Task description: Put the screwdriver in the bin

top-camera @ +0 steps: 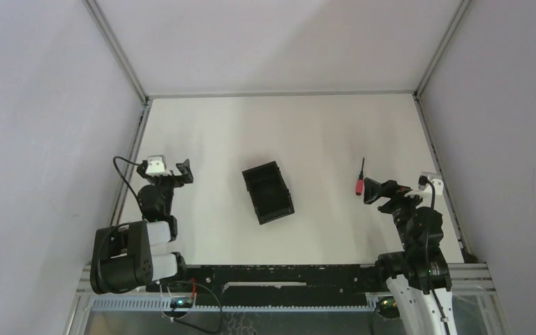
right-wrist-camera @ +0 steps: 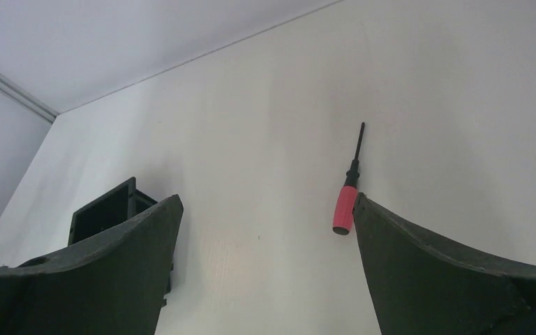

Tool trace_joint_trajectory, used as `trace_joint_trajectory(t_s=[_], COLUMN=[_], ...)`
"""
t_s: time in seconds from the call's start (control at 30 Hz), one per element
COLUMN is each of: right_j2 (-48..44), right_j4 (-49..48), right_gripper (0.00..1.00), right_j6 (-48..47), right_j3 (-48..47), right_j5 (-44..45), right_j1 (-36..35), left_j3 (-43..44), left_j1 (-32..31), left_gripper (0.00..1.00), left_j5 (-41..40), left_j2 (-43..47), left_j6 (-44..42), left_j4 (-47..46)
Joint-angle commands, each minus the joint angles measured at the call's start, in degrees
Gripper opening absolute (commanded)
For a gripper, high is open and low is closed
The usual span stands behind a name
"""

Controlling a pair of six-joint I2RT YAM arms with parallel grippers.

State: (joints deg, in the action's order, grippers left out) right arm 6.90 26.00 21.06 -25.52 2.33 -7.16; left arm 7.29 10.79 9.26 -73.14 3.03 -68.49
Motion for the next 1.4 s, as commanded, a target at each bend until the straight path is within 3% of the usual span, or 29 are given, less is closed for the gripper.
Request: trace_joint_trajectory(t_s=[0.0, 0.13, 0.3, 0.4, 0.57, 0.73, 0.87, 0.93, 1.17, 1.37], right_j2=[0.05, -0.18, 1.77, 9.5, 35.61, 64.26, 75.98, 81.46, 97.11, 105.2], right_j4=[-2.21, -4.18, -11.27, -9.11, 9.86, 39.14, 39.04, 37.78, 29.92, 25.43], right_gripper=[1.0, 1.0, 0.99, 0.93, 0.91, 1.0, 1.0, 1.0, 1.0, 0.87], right_j6=[2.2, 6.4, 1.54, -1.07, -4.39, -3.31, -5.95, -6.48, -4.67, -4.24], right_j3=[0.11, -1.43, -5.9, -13.9, -38.97, -61.48, -59.31, -57.25, -53.36, -51.39], right_j5=[1.88, 8.74, 0.99, 0.73, 5.91, 4.58, -8.67, -10.69, -2.8, 1.34], right_j1=[-0.14, -0.13, -0.14, -0.14, -0.07, 5.18, 8.43, 8.2, 4.27, 3.88], left_j3=[-0.21, -0.23, -0.21, -0.17, -0.17, -0.17, -0.18, -0.18, -0.19, -0.23], left_j1=[0.21, 0.26, 0.2, 0.21, 0.2, 0.21, 0.23, 0.22, 0.22, 0.2], left_gripper=[1.0, 1.0, 1.0, 1.0, 1.0, 1.0, 1.0, 1.0, 1.0, 1.0], left_j5=[0.42, 0.44, 0.42, 0.41, 0.48, 0.47, 0.41, 0.41, 0.41, 0.43], left_j2=[0.17, 0.13, 0.11, 0.18, 0.11, 0.14, 0.11, 0.13, 0.16, 0.04], left_j6=[-0.04, 0.01, -0.01, 0.04, 0.03, 0.01, 0.01, 0.01, 0.04, 0.09], left_j4=[-1.78, -1.76, -1.74, -1.75, -1.79, -1.83, -1.77, -1.81, -1.9, -1.97])
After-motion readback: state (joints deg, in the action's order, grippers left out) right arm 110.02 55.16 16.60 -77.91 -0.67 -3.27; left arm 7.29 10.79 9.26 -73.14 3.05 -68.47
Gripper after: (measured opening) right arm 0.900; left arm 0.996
